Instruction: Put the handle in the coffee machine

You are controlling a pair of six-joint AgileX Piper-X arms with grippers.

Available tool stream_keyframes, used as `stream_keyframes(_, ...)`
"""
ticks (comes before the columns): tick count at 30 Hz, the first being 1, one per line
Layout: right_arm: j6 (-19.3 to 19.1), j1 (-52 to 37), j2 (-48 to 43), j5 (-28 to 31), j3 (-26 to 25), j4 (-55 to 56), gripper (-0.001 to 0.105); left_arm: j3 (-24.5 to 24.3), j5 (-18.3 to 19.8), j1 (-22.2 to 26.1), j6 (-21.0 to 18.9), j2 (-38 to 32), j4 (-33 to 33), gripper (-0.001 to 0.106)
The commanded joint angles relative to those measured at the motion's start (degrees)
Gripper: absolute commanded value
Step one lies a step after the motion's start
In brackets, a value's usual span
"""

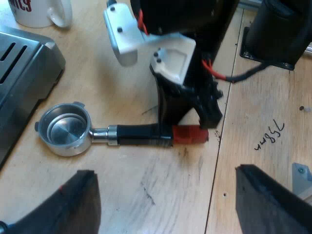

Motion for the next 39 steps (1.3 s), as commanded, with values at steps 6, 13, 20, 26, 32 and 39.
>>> stream_keyframes(6, 3.09, 6.68, 5.83, -0.45, -0.48, -7.03, 0.0, -0.23, 0.27, -0.19, 0.24, -0.02, -0.62, 0.061)
stream_keyframes(13, 7.82, 9.83, 11.02, -0.45, -3.68, -16.15, 0.0, -0.23, 0.25, 2.43, 0.24, -0.02, -0.62, 0.061)
stream_keyframes(20, 10.67, 9.81, 14.69, -0.28, -6.29, -26.36, 0.0, -0.23, 0.25, 3.51, 0.24, -0.02, -0.62, 0.061)
stream_keyframes(26, 11.26, 9.81, 16.0, 5.16, -6.29, -36.26, 0.0, -0.23, 0.25, 3.51, 0.24, -0.02, -0.62, 0.061)
stream_keyframes(32, 11.78, 9.81, 16.0, 7.3, -6.29, -35.0, 0.0, -0.23, 0.25, 3.51, 0.24, -0.02, -0.62, 0.061)
stream_keyframes(39, 11.78, 9.81, 16.0, -1.02, -6.29, -29.81, 0.0, -0.23, 0.25, 3.51, 0.24, -0.02, -0.62, 0.061)
